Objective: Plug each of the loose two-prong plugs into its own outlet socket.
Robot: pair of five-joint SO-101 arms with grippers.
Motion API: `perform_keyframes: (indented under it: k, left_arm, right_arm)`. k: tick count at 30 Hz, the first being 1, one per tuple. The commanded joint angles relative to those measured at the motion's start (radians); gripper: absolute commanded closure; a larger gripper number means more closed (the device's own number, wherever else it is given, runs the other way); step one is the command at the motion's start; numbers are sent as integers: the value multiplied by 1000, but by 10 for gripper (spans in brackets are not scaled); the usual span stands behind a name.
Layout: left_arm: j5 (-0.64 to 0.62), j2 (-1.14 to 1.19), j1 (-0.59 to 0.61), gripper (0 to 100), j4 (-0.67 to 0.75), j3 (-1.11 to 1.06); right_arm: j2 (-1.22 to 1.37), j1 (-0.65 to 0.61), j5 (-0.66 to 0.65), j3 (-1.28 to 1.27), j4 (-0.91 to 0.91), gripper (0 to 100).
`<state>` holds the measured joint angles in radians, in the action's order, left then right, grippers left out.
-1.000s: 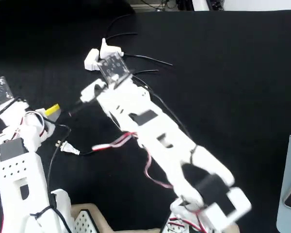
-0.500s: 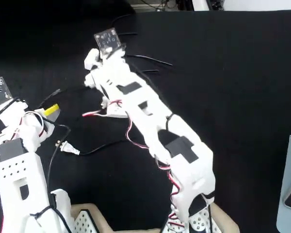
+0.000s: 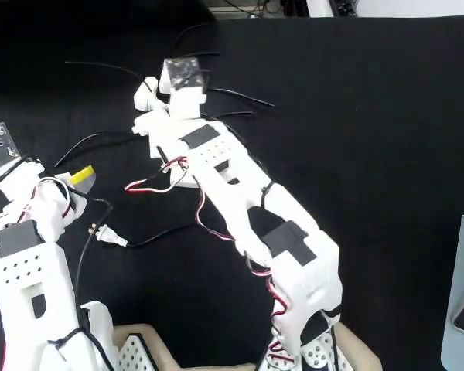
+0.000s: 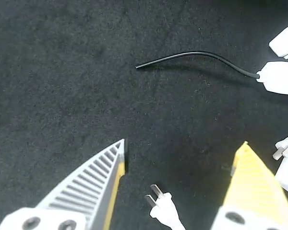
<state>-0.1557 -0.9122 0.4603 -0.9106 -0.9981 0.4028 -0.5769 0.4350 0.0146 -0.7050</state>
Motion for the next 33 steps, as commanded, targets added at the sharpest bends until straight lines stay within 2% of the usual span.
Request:
perform_keyframes:
  k: [1, 14, 17, 22, 24, 33]
  left_arm:
    - [-6, -21, 7, 653, 12, 22]
    - [-6, -21, 4, 653, 18, -2]
    - [-6, -21, 2, 653, 18, -2]
    - [-6, -21, 4, 653, 18, -2]
    - [-6, -21, 4, 653, 18, -2]
    - [-6, -21, 2, 654, 15, -2]
  right_arm:
    - [7, -11, 123, 145, -55, 680]
    - [443, -26, 219, 687, -385, 686]
    - [519, -38, 219, 800, -466, 768]
    - [607, -38, 219, 984, -588, 992]
    - [625, -38, 218, 1056, -646, 970]
    - [633, -66, 203, 1403, -899, 987]
